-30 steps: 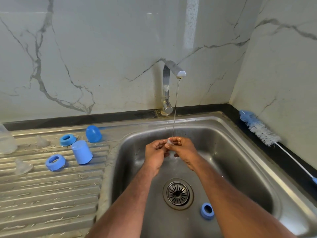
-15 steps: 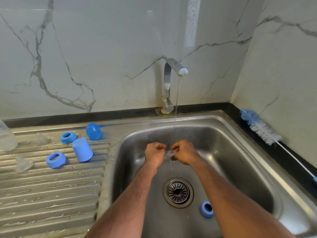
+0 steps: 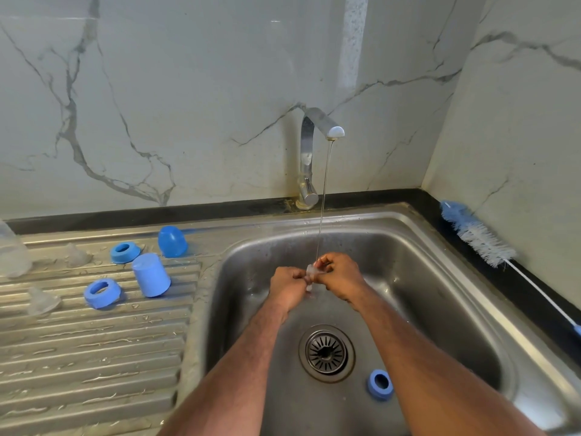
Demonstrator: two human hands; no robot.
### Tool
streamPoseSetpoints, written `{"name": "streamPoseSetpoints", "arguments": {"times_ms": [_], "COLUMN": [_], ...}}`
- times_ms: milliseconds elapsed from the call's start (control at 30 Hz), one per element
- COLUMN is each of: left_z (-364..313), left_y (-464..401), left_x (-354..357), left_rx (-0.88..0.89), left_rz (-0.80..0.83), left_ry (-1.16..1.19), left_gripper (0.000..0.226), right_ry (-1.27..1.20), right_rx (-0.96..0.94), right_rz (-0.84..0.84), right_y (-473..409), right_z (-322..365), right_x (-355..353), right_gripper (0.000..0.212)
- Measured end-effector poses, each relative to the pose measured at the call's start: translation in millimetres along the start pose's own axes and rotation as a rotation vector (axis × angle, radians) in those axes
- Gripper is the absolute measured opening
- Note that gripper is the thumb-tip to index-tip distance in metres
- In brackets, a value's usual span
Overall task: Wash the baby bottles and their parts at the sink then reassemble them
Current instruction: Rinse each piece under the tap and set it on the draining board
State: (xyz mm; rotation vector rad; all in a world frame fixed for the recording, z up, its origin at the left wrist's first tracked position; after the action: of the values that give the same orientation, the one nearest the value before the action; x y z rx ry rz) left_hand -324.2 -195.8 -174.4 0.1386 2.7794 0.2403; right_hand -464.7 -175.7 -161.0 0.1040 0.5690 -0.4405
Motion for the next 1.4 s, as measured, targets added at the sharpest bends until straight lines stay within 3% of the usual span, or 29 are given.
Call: {"name": "streamPoseSetpoints", "arguments": {"times_ms": [167, 367, 667, 867, 1067, 1400], "left_z": [1.1, 3.2, 0.7, 3.9, -0.3, -23.9], "left_y": [2.5, -0.1, -2.2, -6.2, 6.0, 47.6], "left_x": [1.8, -2.5, -4.2, -3.9, -7.9, -47.7], "left_rx": [-0.055, -0.016, 0.064, 0.113, 0.188, 0.361], "left_rz": [0.074, 0.004, -0.083, -0.076, -0.093, -0.069], "left_ry": [-0.109, -0.166, -0.187, -0.277, -0.367, -0.338], "left_gripper": [0.020, 0.013, 0.017, 0.025, 0.005, 0.014], "right_ry": [0.009, 0.114, 0.144, 0.215, 0.218, 0.178], "right_rx": [-0.028, -0.065, -0.130, -0.126, -0.194, -0.194], "right_rz": [0.051, -0.051, -0.050, -0.011, -0.022, -0.097], "right_y": [2.2, 2.6, -1.0, -3.0, -0.6, 13.7], "right_z": [2.0, 6.1, 2.7, 0.0, 5.7, 12.5], "right_x": [0.6, -3.4, -2.5, -2.3, -5.2, -26.1], "right_gripper": [0.024, 0.021, 0.008, 0.014, 0.021, 0.020]}}
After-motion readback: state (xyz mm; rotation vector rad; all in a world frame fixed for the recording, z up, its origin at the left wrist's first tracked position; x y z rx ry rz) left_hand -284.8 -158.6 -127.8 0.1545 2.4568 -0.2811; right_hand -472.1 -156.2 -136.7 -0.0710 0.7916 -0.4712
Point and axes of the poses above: each hand's wrist, its own y-axis away from the middle knuckle, its own x-axis out of the palm, z = x × y, the point moved 2 cm from there along -y, towards the middle knuckle, and after that the axes turned 9 degrees about -z, right-handed, at the moved point
